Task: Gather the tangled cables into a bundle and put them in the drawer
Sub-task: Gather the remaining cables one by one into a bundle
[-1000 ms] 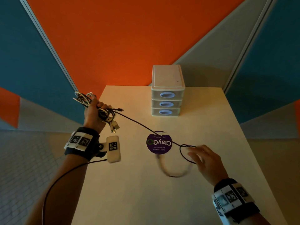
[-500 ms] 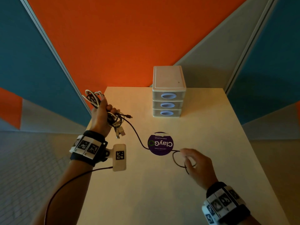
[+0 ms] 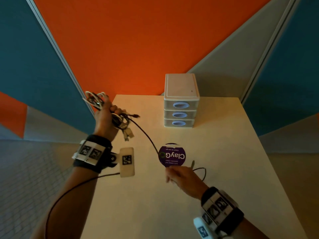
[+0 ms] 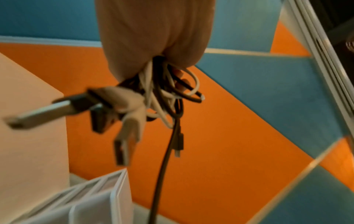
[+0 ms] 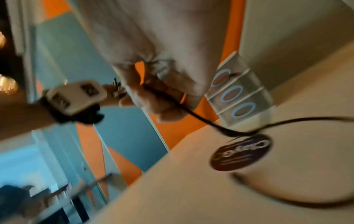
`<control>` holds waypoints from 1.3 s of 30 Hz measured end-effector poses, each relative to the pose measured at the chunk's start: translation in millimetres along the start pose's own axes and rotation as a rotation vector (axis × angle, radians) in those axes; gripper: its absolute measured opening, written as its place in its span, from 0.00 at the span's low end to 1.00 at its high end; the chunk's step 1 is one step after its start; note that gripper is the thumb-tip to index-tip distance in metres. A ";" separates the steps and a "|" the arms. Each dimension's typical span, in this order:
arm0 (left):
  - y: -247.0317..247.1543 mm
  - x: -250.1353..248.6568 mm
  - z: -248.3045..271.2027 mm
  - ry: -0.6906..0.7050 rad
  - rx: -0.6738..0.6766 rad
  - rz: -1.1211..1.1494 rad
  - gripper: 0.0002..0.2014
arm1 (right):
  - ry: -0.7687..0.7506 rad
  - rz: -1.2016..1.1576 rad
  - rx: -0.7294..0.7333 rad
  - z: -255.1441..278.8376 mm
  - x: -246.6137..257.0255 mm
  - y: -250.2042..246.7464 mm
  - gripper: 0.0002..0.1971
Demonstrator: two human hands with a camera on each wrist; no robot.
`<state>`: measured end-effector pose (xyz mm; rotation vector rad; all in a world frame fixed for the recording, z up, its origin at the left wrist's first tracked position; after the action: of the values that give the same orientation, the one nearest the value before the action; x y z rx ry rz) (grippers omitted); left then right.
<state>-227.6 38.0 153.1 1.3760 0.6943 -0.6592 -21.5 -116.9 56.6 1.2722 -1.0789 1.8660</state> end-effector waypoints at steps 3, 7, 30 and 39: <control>-13.7 -20.7 -4.9 0.051 -0.037 -0.056 0.15 | -0.019 0.077 -0.125 23.1 -16.4 -10.1 0.14; 2.5 -2.8 7.8 0.004 0.157 -0.557 0.14 | -0.220 0.651 -0.355 29.2 3.4 -24.1 0.24; 43.9 101.2 87.2 -0.665 0.740 -0.416 0.13 | -0.147 0.456 -0.688 -4.2 65.0 -104.9 0.26; 41.8 91.3 87.2 -0.609 0.753 -0.370 0.09 | -0.056 0.093 -0.447 -0.4 38.7 -105.4 0.16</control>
<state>-132.4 -46.8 115.3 1.5969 0.1906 -1.6715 53.7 -65.2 122.0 1.0306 -1.5051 1.5397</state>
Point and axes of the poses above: each hand's wrist, its own z-axis away from the middle knuckle, its own y-axis out of the palm, x = y × z, the point moved 6 cm from there along -z, towards the middle knuckle, and after that the axes turned 9 degrees about x, right-handed, at the moved point
